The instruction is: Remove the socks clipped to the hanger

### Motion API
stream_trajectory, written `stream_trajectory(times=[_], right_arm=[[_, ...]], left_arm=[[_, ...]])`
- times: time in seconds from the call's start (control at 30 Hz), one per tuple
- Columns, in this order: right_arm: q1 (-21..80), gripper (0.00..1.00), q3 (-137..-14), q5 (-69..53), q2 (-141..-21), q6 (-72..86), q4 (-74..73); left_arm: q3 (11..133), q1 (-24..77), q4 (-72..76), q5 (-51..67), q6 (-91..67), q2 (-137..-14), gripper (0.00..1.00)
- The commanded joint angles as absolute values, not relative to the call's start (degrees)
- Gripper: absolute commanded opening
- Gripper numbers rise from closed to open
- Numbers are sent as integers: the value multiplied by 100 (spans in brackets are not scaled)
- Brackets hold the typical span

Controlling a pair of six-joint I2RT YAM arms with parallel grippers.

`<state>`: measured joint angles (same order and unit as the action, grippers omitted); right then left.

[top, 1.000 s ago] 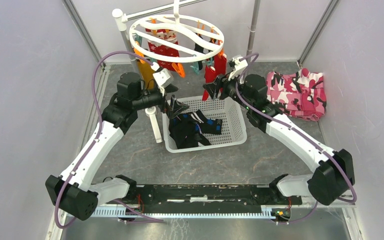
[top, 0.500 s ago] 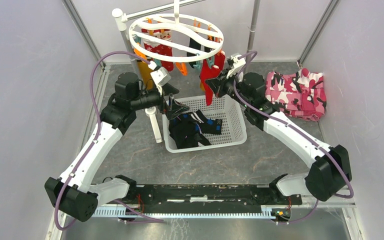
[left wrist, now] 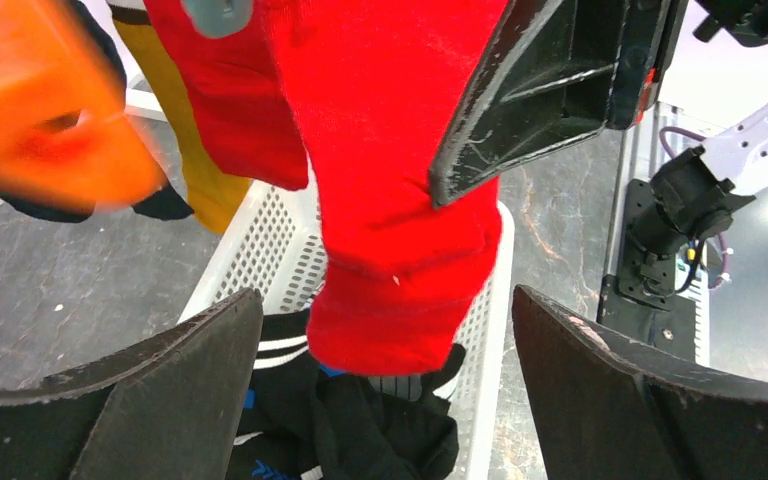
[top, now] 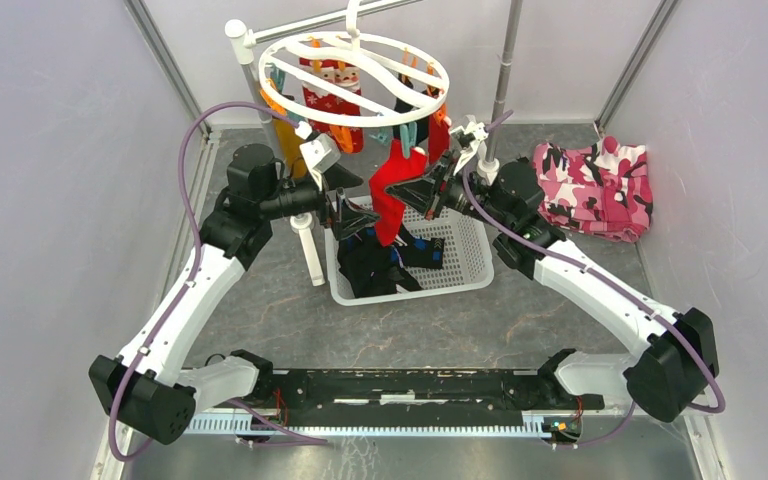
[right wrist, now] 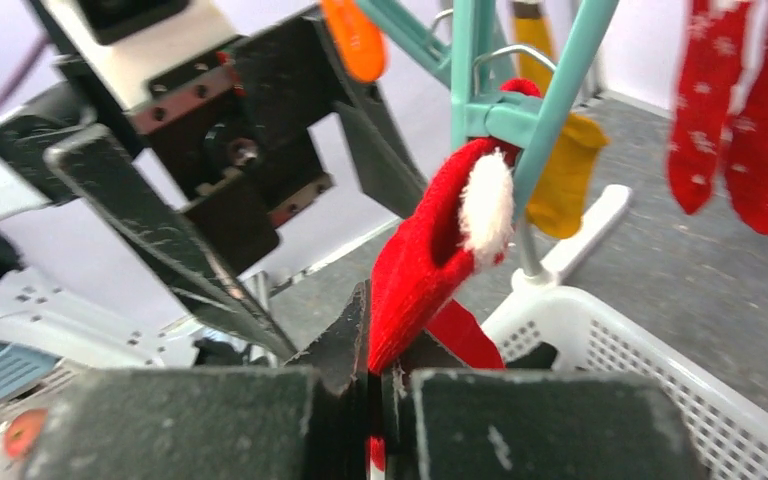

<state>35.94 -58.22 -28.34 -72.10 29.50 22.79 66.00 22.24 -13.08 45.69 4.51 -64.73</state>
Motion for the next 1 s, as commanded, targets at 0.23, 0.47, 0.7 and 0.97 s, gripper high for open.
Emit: stream_trajectory(times=[0.23,0.47,0.7,0.97], right_arm=[[3664,3,-5895,-3942,-7486,4435,3877],[3692,16,-5948,-3903,-7517,4394,3790],[3693,44,-6081,-3595,-7429,4019,3190],[3599,75,-6623,-1974,-7168,2858,1792]], left_arm=[[6972,2100,-944,5362,649,-6832,100],[7297,1975,-1272,6611,559,-7191,85],[7354,1978,-1622,6702,670,-7187,24],[7098,1977,-1687,6595,590,-6910,10]])
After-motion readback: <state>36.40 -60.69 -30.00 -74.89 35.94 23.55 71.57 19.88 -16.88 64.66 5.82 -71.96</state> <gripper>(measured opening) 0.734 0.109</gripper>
